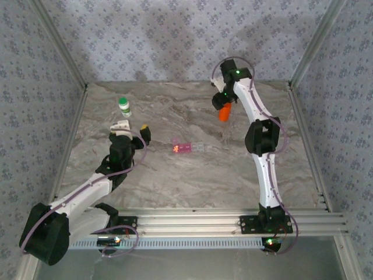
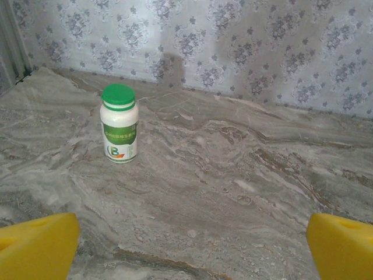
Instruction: Sort the pills into containers
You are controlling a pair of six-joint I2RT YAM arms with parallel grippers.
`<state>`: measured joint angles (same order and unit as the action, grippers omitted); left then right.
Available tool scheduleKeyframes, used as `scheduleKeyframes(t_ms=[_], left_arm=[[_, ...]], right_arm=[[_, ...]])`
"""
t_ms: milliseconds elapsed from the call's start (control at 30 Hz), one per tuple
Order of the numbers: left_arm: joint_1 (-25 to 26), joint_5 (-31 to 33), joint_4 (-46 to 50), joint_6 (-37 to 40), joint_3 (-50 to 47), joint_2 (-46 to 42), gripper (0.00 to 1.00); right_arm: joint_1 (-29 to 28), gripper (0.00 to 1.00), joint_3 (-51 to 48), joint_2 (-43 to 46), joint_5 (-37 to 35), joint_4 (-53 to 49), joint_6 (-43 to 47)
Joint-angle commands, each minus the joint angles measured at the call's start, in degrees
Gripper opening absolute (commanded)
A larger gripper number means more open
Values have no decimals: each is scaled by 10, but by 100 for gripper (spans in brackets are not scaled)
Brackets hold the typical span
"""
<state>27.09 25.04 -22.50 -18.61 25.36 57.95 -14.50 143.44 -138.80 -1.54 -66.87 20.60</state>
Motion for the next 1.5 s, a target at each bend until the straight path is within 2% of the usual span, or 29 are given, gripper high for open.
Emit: scheduleKeyframes(t_ms=[0,67,167,233,333,367,400,467,567,700,800,933,1033,1133,1333,1467], left_arm=[[-6,43,14,-62,19,4,99],[-12,94,78,-121,37,5,100],[-22,58,71,-122,30,7,100],[-23,50,55,-133,23,11,100],[-24,58,91,-194,38,23,100],[-24,38,109,-184,53,32,100],[-24,6,130,-158,70,41,100],[-22,-23,167,-156,101,61,100],[-25,-92,171,-146,124,89,99],[-29,-189,223,-149,184,142,99],[-35,-230,270,-169,232,190,97],[-39,-257,310,-184,283,244,95],[-40,-284,363,-190,336,293,94],[-39,-306,413,-194,381,342,85],[-38,-329,423,-203,403,394,78],[-33,-331,425,-206,416,414,77]], right_arm=[[-7,100,-34,115,-28,60,-44],[-24,100,-93,166,-100,109,-55],[-56,100,-164,233,-223,158,-56],[-70,100,-213,281,-273,178,-97],[-77,100,-345,366,-293,263,-130],[-77,100,-398,396,-295,294,-146],[-78,100,-445,426,-266,315,-159],[-86,100,-517,472,-188,330,-191],[-115,88,-622,532,-81,387,-231],[-162,86,-699,546,-33,422,-267],[-168,79,-713,512,2,418,-285],[-167,75,-723,459,31,432,-298],[-165,66,-714,411,73,434,-294],[-159,57,-701,374,124,429,-293],[-158,54,-704,336,156,436,-296],[-158,53,-706,317,139,432,-296]])
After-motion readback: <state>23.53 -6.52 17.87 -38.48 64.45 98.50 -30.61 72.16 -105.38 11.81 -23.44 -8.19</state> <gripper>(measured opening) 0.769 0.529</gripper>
